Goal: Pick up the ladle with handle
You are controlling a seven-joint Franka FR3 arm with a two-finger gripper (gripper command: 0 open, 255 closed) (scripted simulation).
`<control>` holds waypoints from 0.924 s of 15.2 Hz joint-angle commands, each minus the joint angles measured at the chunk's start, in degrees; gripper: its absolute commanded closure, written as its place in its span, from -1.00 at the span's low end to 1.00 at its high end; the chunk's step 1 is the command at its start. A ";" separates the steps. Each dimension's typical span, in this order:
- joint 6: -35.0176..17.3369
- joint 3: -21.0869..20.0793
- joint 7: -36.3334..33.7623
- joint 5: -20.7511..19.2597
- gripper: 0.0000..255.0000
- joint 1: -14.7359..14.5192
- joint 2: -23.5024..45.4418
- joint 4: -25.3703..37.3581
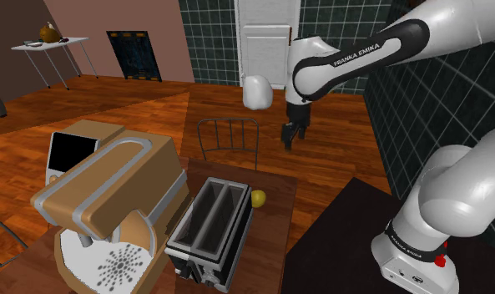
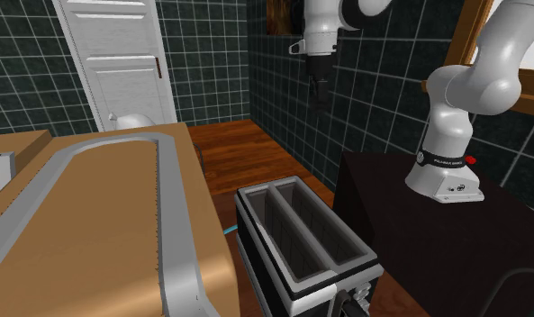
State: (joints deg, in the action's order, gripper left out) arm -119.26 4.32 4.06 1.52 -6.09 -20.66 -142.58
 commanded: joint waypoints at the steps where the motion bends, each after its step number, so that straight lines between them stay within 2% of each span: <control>1: -3.38 0.08 1.70 0.87 -1.00 -0.87 4.40 0.73; 8: -12.41 -0.62 7.88 4.74 -1.00 -3.43 20.05 5.94; 14: -17.61 -2.58 12.91 7.85 -1.00 -4.59 33.35 12.83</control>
State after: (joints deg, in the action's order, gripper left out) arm -136.20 2.18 16.28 8.92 -10.45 10.61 -130.99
